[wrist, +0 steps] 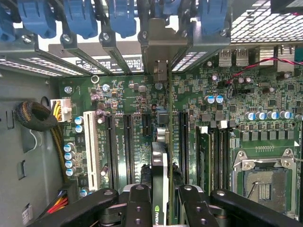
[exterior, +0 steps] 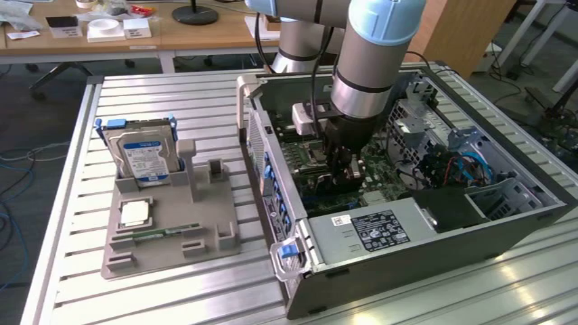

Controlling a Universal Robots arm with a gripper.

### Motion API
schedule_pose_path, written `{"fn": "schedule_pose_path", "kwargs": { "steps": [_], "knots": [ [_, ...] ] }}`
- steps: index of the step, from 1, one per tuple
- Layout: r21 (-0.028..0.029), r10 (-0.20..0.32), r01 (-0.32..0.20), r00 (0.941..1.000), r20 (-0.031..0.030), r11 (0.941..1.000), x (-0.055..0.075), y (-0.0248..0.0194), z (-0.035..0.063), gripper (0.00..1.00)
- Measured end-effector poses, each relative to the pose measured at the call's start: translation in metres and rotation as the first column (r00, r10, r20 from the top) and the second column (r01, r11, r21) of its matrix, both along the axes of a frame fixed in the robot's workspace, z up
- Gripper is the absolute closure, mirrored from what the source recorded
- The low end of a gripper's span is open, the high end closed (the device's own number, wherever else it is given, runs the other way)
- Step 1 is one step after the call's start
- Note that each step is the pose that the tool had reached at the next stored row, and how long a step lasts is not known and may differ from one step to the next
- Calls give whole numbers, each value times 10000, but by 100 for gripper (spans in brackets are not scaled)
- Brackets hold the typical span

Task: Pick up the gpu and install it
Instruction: 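Insert the gpu into the slot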

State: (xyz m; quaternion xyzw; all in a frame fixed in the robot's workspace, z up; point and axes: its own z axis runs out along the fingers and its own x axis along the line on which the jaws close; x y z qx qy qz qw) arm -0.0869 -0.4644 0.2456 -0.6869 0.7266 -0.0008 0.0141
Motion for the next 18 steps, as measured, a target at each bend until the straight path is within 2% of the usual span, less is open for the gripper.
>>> {"fn": "schedule_pose_path", "kwargs": {
  "steps": [7,11,18],
  "knots": [
    [-12,0,0,10000,-6,10000,-1,-1,17,73],
    [54,0,0,10000,-4,10000,-1,-1,18,73],
    [57,1,-1,10000,-5,10000,-1,-2,11,73]
  ]
}}
